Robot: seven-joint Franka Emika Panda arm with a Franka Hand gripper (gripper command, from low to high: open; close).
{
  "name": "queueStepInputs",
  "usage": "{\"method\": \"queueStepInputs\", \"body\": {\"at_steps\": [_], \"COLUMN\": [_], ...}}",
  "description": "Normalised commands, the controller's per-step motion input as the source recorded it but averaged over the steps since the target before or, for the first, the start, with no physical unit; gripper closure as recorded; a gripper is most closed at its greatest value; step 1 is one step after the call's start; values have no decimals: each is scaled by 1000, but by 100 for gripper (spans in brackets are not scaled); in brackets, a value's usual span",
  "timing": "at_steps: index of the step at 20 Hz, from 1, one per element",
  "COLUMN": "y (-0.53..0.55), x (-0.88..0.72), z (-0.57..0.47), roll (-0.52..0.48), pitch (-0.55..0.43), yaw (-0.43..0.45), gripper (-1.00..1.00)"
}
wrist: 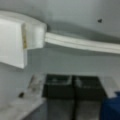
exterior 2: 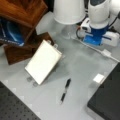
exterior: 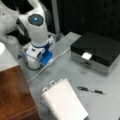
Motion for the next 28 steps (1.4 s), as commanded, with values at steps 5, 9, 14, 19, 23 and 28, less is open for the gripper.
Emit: {"method": "queueStepInputs", "body": {"at_steps": [5,9,14,19,23,28], "y": [130,201,261,252,214,164], "x": [-764,-784,-794,-787,-796,-812], "z": [-410,-403,-386,-402,-426,-429], "roll": [75,84,61,23,4,3], "pitch": [-569,-560,-543,-553,-568,-587], "yaw": [-138,-160,-176,-183,-201,-225], "gripper": [100,100,100,100,100,100]}}
